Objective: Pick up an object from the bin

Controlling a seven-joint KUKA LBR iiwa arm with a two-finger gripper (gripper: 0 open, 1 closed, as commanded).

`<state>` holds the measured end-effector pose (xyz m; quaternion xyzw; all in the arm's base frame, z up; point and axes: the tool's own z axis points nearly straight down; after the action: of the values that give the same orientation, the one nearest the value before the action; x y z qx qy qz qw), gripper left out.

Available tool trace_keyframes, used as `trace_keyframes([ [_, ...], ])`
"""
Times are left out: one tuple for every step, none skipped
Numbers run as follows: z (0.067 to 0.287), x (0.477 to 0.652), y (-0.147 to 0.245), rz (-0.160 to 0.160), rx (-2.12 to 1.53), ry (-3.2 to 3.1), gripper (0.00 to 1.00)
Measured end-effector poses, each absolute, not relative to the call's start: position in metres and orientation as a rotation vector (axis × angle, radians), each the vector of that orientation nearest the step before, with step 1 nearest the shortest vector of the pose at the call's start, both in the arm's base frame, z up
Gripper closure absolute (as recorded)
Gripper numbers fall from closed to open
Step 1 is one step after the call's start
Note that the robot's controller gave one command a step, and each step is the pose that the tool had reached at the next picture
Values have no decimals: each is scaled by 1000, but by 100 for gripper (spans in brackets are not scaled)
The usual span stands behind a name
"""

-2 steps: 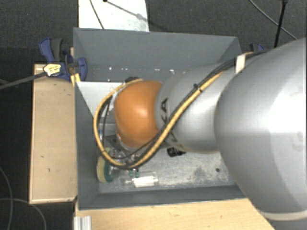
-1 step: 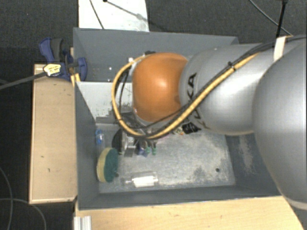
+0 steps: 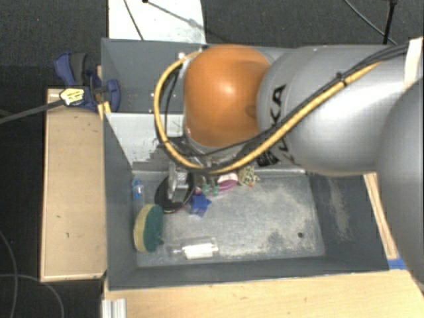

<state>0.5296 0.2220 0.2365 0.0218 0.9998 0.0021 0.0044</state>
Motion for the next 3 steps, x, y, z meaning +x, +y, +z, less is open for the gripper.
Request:
trace_keyframes([
  [188,494,233,1,-918,3005,100],
  [145,509,253,1,-1018,2974,100],
  [148,510,253,1,-1010,2975,0],
])
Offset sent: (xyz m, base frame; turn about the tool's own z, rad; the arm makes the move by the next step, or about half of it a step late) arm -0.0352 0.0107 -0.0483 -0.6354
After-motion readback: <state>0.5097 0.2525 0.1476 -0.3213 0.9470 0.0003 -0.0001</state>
